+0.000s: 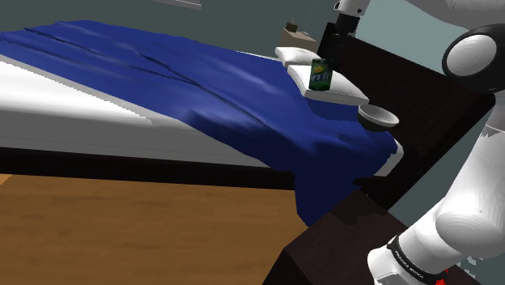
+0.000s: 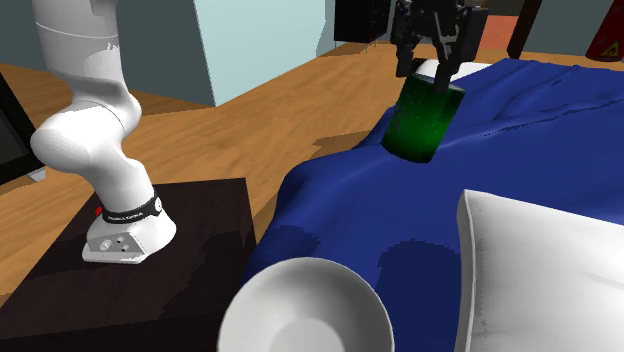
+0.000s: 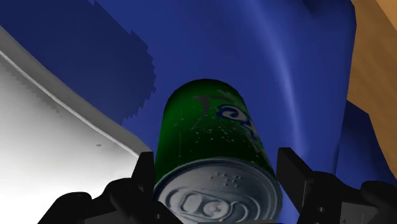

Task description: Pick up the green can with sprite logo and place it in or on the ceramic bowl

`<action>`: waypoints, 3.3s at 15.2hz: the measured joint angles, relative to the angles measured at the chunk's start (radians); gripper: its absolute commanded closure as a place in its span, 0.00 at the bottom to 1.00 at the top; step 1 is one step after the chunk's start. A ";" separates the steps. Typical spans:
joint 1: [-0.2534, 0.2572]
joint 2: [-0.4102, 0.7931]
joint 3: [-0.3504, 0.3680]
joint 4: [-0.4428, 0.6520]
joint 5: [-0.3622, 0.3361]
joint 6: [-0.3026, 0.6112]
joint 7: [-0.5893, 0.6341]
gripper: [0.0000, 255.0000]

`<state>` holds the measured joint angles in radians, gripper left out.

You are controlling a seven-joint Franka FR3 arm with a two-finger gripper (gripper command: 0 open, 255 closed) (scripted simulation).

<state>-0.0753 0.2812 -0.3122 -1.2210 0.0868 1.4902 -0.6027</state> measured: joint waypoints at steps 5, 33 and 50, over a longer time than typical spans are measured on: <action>-0.041 -0.058 -0.028 -0.048 -0.011 -0.009 -0.072 1.00; -0.333 -0.132 -0.234 -0.099 -0.007 -0.044 -0.570 1.00; -0.304 -0.209 -0.222 -0.419 -0.048 0.210 -0.549 1.00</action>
<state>-0.3796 0.0719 -0.5342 -1.6395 0.0384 1.7003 -1.1516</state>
